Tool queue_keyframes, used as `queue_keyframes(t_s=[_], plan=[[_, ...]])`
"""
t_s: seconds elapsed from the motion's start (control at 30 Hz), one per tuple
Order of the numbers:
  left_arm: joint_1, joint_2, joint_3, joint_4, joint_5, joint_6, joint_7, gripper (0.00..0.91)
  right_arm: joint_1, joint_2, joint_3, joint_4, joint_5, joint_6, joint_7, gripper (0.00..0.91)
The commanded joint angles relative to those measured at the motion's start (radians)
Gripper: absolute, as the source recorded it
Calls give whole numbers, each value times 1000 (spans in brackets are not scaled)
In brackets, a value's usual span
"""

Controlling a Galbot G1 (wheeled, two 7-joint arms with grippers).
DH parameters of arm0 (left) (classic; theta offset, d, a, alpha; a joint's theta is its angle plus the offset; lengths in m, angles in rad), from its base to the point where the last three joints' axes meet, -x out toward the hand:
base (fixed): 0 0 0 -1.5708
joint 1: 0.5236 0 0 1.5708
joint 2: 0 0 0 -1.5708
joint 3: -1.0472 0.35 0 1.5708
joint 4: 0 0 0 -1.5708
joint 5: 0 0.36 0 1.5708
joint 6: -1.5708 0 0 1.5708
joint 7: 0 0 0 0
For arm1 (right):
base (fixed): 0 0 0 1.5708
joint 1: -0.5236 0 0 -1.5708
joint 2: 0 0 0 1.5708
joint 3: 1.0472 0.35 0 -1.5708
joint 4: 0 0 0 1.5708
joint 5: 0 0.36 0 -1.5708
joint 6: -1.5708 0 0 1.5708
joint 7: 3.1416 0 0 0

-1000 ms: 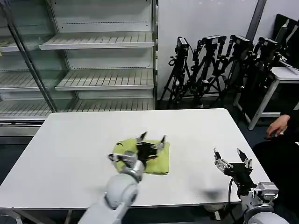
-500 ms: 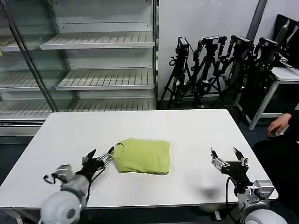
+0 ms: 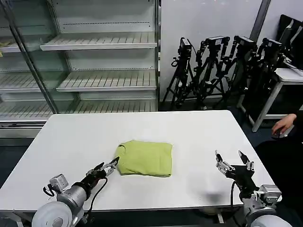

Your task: Fold and organize the clothes.

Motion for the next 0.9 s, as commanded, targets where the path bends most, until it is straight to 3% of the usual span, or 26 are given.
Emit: queue_keyframes(t_s=[0.03,0.57,0.9], plan=[[-88,9,50,116,-62,13,53,907,-24,0,19,18,1,-1,1,907],[-181,-48,140,171,-76,12,86,907,-46,-7,42,38,6,-7,4,907],[-193,-15,92,70,-211,12,63,907,-44,-4,38,34,4,-11,6,907]])
